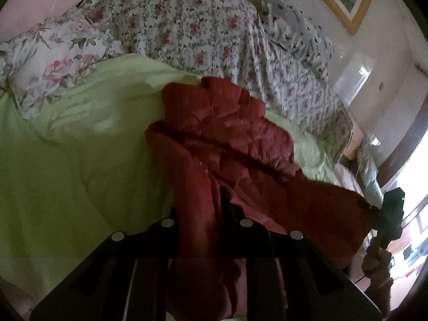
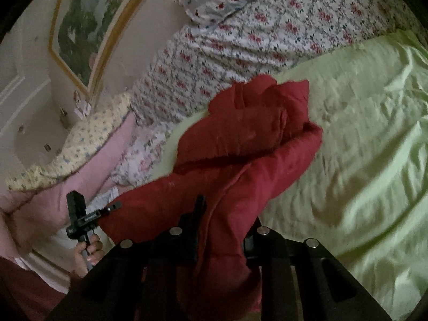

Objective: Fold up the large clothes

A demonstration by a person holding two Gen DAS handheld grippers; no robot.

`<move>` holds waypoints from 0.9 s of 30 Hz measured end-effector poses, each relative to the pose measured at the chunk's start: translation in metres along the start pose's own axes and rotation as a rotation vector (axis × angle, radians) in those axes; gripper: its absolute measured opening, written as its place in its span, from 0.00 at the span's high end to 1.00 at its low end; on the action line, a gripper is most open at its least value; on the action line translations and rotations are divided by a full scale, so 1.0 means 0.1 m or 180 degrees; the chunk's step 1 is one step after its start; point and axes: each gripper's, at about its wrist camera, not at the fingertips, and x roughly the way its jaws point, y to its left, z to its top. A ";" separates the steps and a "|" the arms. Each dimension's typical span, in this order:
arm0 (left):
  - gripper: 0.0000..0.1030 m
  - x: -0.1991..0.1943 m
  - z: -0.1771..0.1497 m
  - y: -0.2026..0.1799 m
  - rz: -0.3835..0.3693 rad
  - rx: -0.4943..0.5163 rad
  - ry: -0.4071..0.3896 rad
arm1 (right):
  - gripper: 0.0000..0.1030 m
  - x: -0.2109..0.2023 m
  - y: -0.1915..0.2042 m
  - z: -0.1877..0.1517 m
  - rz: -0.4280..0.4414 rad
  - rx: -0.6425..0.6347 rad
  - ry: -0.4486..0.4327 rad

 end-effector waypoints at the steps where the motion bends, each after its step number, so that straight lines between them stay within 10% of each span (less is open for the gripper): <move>1: 0.88 0.01 0.04 0.00 0.0004 0.0001 -0.0019 | 0.81 0.01 -0.02 0.07 0.0014 0.0026 -0.0049; 27: 0.87 0.63 1.01 -0.16 0.0224 -0.0174 -0.0291 | 0.81 0.57 -0.23 1.13 -0.0507 -0.0024 -0.0621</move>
